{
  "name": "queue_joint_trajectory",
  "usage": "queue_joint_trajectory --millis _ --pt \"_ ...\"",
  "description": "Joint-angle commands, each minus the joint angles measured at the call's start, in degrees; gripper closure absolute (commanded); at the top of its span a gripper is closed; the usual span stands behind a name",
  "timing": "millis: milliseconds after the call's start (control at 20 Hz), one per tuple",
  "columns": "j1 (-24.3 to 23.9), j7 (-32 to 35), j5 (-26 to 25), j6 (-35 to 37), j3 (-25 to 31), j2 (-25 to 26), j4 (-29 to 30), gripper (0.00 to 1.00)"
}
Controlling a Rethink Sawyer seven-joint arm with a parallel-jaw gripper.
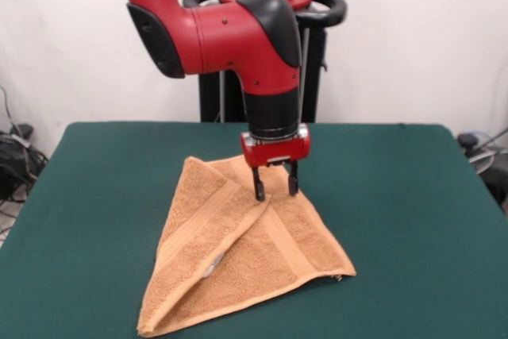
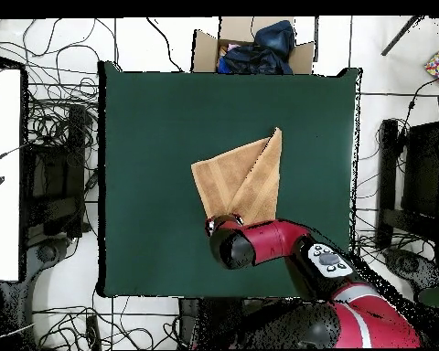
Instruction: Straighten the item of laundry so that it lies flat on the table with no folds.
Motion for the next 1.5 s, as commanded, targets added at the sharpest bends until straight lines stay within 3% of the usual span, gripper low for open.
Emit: queue_joint_trajectory --millis 50,650,1500 --pt "0.73 2.71 -1.66 1.67 -1.57 0.60 -4.55 0.00" --pt "-2.21 -1.74 -1.65 5.99 1.45 0.23 -7.14 0.00" --pt "-2.41 -1.92 -1.94 5.63 1.81 1.85 -8.51 0.00"
